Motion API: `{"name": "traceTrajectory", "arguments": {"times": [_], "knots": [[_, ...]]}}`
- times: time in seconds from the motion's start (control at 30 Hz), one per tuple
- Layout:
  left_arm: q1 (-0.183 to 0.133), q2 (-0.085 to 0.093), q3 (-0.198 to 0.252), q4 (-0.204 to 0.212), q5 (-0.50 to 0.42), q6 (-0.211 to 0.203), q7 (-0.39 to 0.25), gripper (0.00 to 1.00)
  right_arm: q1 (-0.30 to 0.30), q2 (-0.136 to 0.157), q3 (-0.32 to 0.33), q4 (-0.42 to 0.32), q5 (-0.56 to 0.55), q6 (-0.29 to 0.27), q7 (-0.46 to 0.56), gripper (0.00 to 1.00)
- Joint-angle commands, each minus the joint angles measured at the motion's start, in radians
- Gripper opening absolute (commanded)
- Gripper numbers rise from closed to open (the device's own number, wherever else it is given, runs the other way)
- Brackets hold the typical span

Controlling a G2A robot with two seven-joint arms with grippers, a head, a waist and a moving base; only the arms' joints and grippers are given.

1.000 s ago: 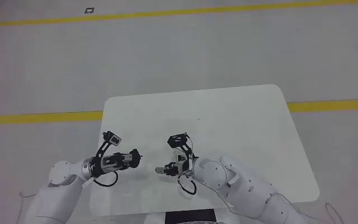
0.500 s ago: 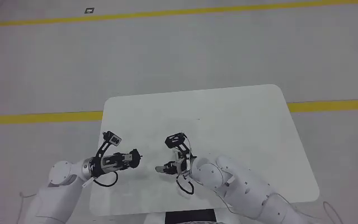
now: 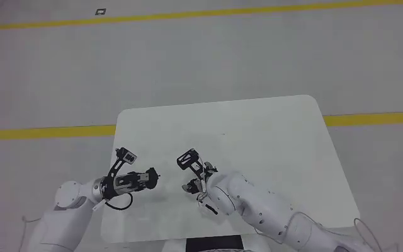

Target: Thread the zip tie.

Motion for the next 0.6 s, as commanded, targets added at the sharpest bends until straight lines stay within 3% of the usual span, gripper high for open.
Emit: {"name": "traceTrajectory", "arguments": {"times": [0.0,0.23,0.4,0.57], "knots": [[0.000,0.000,0.000,0.000,0.000,0.000,0.000,0.00,-0.002,-0.006,-0.009,0.006,-0.027,0.000,0.008,1.00],[0.000,0.000,0.000,0.000,0.000,0.000,0.000,0.00,-0.002,-0.006,-0.009,0.006,-0.027,0.000,0.008,1.00],[0.000,0.000,0.000,0.000,0.000,0.000,0.000,0.00,0.011,-0.013,-0.042,0.029,-0.147,-0.023,0.042,1.00],[0.000,0.000,0.000,0.000,0.000,0.000,0.000,0.00,0.052,-0.041,-0.079,0.052,-0.228,-0.020,0.096,1.00]]}}
